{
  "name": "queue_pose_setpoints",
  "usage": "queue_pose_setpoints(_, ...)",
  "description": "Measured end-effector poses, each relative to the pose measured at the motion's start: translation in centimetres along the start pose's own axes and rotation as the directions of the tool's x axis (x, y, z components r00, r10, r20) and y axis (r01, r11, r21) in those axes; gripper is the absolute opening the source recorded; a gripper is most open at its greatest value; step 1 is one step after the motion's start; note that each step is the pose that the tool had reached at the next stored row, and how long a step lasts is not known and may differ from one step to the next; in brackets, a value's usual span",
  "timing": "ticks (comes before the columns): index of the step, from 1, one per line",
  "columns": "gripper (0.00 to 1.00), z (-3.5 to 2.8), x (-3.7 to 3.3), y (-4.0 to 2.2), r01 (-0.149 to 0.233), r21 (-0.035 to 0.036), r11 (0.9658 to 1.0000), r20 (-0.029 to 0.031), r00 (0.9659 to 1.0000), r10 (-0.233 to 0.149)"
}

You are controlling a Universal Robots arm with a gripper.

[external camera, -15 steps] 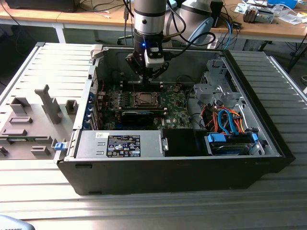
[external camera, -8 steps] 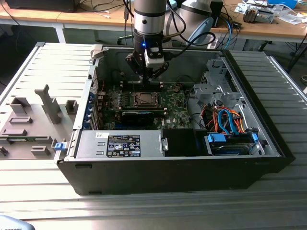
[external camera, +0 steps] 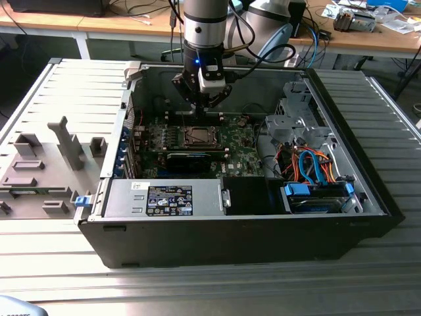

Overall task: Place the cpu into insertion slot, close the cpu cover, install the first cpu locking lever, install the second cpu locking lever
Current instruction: 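Install the first cpu locking lever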

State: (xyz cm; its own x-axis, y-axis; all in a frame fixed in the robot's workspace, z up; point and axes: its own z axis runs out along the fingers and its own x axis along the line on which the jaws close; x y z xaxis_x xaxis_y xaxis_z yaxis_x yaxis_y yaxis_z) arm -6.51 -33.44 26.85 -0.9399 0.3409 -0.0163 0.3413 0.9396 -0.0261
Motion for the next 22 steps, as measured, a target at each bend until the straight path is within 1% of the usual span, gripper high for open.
queue_pose_setpoints(22, 0.16, 0.01, 0.0, 0.0, 0.014, -0.0002, 0.9999, 0.0003, 0.9999, -0.014)
